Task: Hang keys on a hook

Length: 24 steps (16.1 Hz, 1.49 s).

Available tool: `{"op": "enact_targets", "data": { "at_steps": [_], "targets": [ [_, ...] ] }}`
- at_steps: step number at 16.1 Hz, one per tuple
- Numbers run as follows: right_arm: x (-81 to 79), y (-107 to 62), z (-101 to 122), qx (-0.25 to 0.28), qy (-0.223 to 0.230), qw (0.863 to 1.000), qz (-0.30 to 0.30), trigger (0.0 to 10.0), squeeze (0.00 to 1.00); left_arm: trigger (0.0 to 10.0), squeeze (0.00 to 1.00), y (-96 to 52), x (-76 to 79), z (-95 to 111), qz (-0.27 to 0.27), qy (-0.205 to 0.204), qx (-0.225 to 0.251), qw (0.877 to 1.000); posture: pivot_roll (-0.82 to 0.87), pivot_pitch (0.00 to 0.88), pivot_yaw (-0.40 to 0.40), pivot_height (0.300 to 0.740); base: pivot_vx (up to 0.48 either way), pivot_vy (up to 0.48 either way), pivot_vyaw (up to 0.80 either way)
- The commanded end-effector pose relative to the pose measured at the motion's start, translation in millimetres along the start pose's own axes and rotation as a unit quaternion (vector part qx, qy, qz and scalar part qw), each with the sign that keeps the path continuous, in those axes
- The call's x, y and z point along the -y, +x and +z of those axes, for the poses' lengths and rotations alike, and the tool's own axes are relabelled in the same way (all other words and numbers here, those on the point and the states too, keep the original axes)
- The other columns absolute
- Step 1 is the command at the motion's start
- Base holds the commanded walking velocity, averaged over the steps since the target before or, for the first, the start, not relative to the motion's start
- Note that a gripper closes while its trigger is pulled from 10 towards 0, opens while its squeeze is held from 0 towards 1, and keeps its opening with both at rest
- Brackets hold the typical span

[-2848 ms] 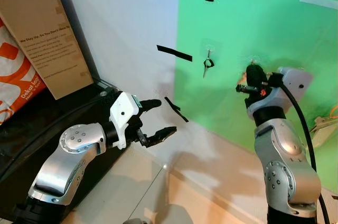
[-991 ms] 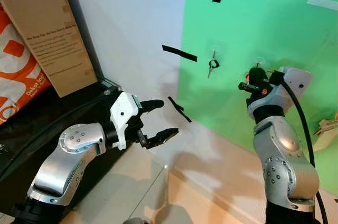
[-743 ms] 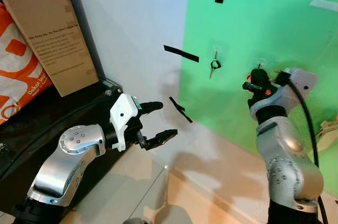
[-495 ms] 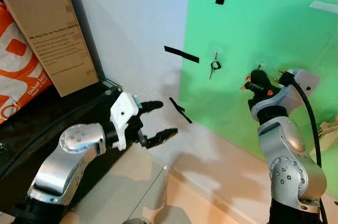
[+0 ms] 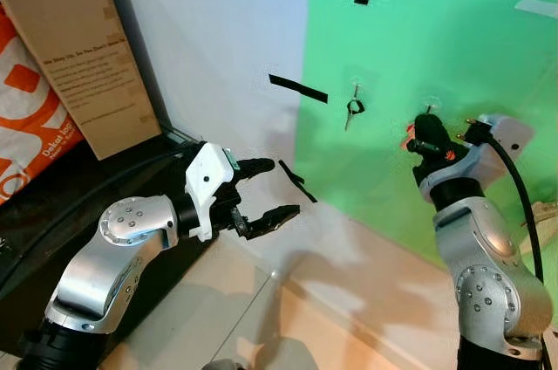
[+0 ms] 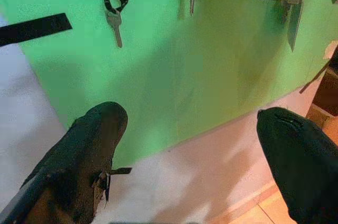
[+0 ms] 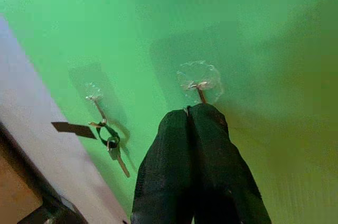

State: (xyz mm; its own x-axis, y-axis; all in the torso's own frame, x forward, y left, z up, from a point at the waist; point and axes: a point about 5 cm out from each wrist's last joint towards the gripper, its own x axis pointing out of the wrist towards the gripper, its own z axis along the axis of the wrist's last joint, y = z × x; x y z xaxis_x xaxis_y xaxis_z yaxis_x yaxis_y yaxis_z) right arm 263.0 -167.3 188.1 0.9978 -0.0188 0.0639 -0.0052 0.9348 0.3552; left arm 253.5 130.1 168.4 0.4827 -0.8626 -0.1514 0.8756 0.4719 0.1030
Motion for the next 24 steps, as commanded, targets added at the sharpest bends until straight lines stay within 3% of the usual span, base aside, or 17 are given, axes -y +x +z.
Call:
{"op": "enact_targets", "data": {
  "at_steps": [1, 7, 10, 15, 18, 20, 24],
  "targets": [
    [1.5, -3.5, 2.1, 0.002, -0.005, 1.0, -0.003, 10.0, 0.0, 10.0, 0.0, -0.6, 1.8, 4.0, -0.003, 0.005, 0.003, 1.0, -0.04, 0.0, 0.031, 0.74, 0.0, 0.0, 0.0],
    [6.3, -5.5, 6.1, 0.011, -0.056, 0.998, -0.015, 10.0, 0.0, 10.0, 0.0, 0.5, 3.0, 3.5, -0.005, 0.003, 0.001, 1.0, -0.04, 0.0, 0.03, 0.74, 0.0, 0.0, 0.0],
    [1.8, -5.2, 15.7, 0.047, -0.027, 0.998, 0.011, 10.0, 0.0, 10.0, 0.0, 0.9, 2.3, 3.5, -0.002, 0.003, 0.002, 1.0, -0.04, 0.0, 0.022, 0.74, 0.0, 0.0, 0.0],
    [-3.4, -4.3, 8.9, 0.031, 0.042, 0.998, 0.038, 10.0, 0.0, 10.0, 0.0, 0.2, 3.0, 1.6, 0.004, -0.002, 0.003, 1.0, -0.03, 0.0, 0.007, 0.74, 0.0, 0.0, 0.0],
    [-5.8, -3.6, 4.3, 0.014, 0.018, 0.999, 0.043, 10.0, 0.0, 10.0, 0.0, 0.3, 2.2, 0.9, 0.005, -0.004, 0.004, 1.0, -0.04, 0.0, 0.014, 0.74, 0.0, 0.0, 0.0],
    [-7.5, -0.7, -1.0, -0.009, -0.035, 0.999, 0.041, 10.0, 0.0, 10.0, 0.0, 1.8, 0.9, 0.7, 0.004, -0.003, 0.005, 1.0, -0.04, 0.0, 0.018, 0.74, 0.0, 0.0, 0.0],
    [-1.4, 3.6, 6.0, 0.013, -0.014, 1.0, -0.005, 10.0, 0.0, 10.0, 0.0, 2.0, 0.3, 0.2, 0.004, -0.003, 0.005, 1.0, -0.04, 0.0, 0.016, 0.74, 0.0, 0.0, 0.0]
  ]
}}
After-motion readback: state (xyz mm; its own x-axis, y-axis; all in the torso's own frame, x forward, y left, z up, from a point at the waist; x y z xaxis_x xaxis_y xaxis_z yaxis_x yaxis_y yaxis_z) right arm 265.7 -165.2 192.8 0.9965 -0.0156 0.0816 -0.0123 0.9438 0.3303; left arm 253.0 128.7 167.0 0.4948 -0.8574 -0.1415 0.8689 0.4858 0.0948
